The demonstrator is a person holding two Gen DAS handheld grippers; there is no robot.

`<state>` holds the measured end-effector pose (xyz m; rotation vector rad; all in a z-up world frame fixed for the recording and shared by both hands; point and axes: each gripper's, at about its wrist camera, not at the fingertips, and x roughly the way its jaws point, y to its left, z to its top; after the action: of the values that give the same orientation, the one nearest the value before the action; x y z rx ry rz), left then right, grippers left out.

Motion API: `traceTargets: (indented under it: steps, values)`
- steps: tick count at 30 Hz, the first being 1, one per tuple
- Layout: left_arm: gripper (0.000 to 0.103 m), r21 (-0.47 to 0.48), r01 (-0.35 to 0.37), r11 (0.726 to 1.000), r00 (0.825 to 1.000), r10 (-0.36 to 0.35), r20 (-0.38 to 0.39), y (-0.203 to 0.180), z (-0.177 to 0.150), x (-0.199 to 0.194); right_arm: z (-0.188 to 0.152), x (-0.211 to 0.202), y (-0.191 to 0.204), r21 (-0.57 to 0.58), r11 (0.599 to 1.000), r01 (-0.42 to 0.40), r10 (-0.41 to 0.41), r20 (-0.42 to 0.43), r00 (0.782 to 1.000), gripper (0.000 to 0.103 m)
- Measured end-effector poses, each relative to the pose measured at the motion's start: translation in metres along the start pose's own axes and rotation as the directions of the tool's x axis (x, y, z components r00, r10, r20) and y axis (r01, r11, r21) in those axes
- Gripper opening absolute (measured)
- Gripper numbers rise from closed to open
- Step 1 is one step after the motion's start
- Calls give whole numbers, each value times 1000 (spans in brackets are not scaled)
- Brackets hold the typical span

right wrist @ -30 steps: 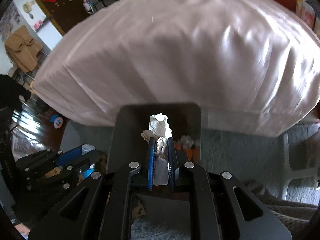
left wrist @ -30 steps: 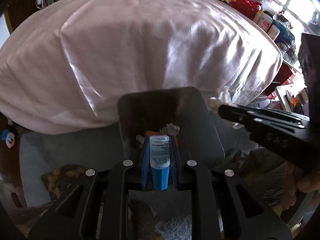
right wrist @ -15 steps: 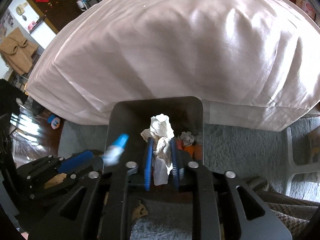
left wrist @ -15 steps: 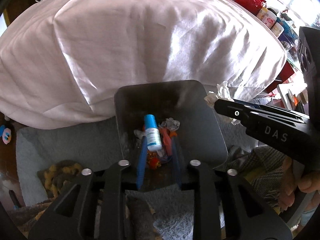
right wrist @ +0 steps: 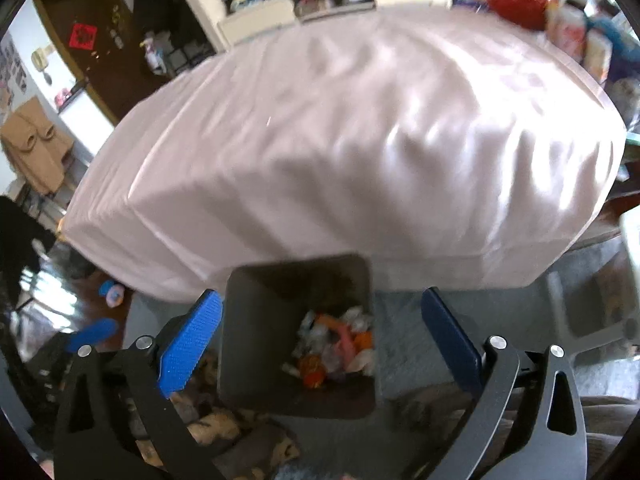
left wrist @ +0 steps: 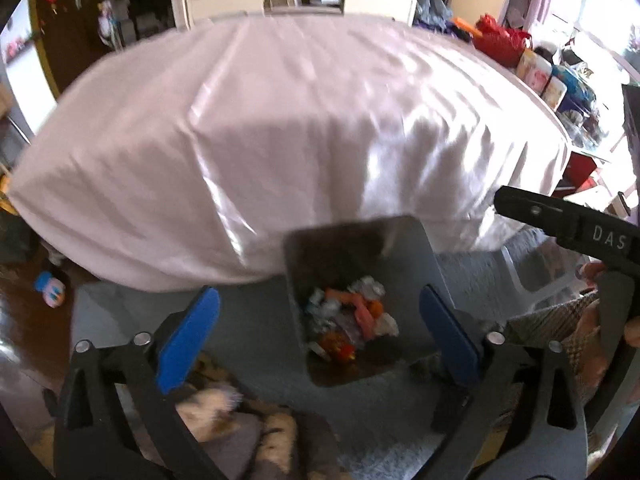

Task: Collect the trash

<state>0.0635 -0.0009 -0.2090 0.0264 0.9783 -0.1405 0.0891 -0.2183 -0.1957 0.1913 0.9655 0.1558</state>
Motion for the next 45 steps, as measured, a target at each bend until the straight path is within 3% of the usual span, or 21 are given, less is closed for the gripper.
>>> traceTargets:
  steps: [3,9,19,21,24,28,31,45]
  values:
    - [95,-20,-43,999,998,44,51,8,8,-30,1,-30,-3,-17,999,42,-40,85,996,100]
    - [95,-63,-42,997,980,54,193,20,20,-88,5,-91,-5,-30,990,141,-130,234,963,100]
    - [95,-101,-86,991,906,120,405,18,22,-173,7,-177,5,-33,978,205,-173,417,892,100]
    - [95,-100,-80,992,899,115,424,17,22,-183,6,-184,9,-44,977,208,-169,435,885,100]
    - [95,-99,-80,992,888,116,446,15,21,-194,3,-201,13,-44,968,247,-196,484,853,100]
    - [95,-105,-103,989,871,141,471,14,21,-204,2,-214,13,-26,969,244,-197,510,837,100]
    - [95,-104,-99,990,870,137,474,13,22,-206,0,-218,15,-19,967,256,-209,519,829,100]
    - [95,-95,-102,990,870,135,474,11,23,-204,1,-212,17,-24,970,241,-196,504,841,100]
